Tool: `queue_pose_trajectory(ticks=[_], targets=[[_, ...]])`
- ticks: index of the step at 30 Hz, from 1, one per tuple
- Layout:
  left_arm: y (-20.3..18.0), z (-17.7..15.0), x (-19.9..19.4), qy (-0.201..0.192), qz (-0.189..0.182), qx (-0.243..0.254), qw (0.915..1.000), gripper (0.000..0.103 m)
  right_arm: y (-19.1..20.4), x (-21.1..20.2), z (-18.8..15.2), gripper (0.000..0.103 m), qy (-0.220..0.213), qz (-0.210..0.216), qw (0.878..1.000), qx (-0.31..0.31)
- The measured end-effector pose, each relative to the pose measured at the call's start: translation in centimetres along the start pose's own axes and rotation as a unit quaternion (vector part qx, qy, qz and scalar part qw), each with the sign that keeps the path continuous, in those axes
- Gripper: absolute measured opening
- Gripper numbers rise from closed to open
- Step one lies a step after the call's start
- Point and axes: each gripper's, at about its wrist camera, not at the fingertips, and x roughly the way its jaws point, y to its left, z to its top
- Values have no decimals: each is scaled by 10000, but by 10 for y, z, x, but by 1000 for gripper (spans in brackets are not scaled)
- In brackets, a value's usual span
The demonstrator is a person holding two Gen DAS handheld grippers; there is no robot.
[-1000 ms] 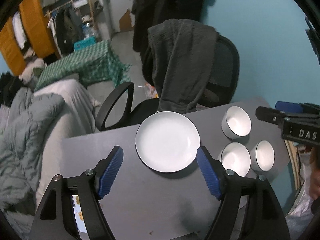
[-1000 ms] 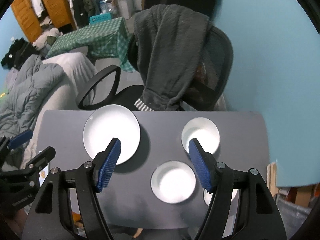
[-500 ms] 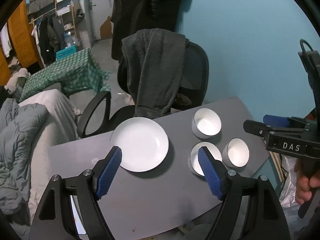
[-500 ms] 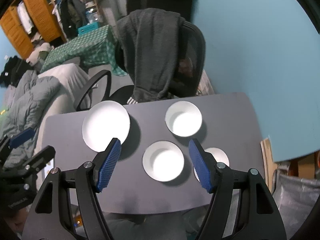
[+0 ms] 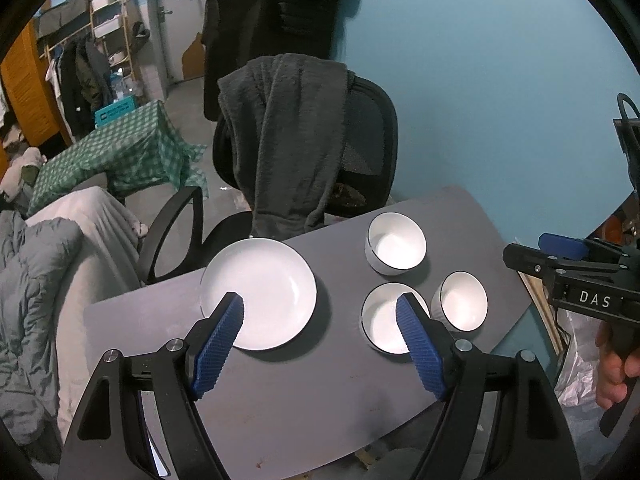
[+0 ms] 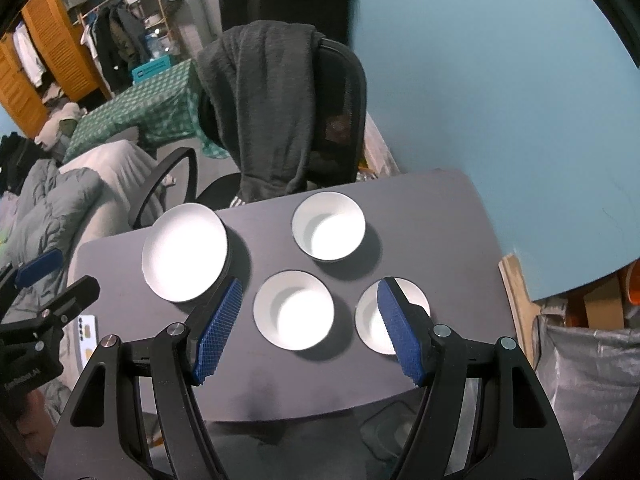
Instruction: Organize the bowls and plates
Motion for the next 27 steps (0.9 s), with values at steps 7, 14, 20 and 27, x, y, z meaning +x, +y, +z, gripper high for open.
queue_pose_trajectory(ticks=[7,14,20,27], targets=[[-13,6,13,184,-128,168,9996,80,-17,-1,-4,70,18,-106,9998,170],[-25,12,34,412,-317,287,9982,80,-34,1,-8,70,59,-196,9990,390],[-36,15,54,505,-350,554,9966,80,-47,13,-9,70,136,-202,9981,567],[-33,15,93,834,-362,527,9945,80,-56,49,-13,70,315,76,9978,574]])
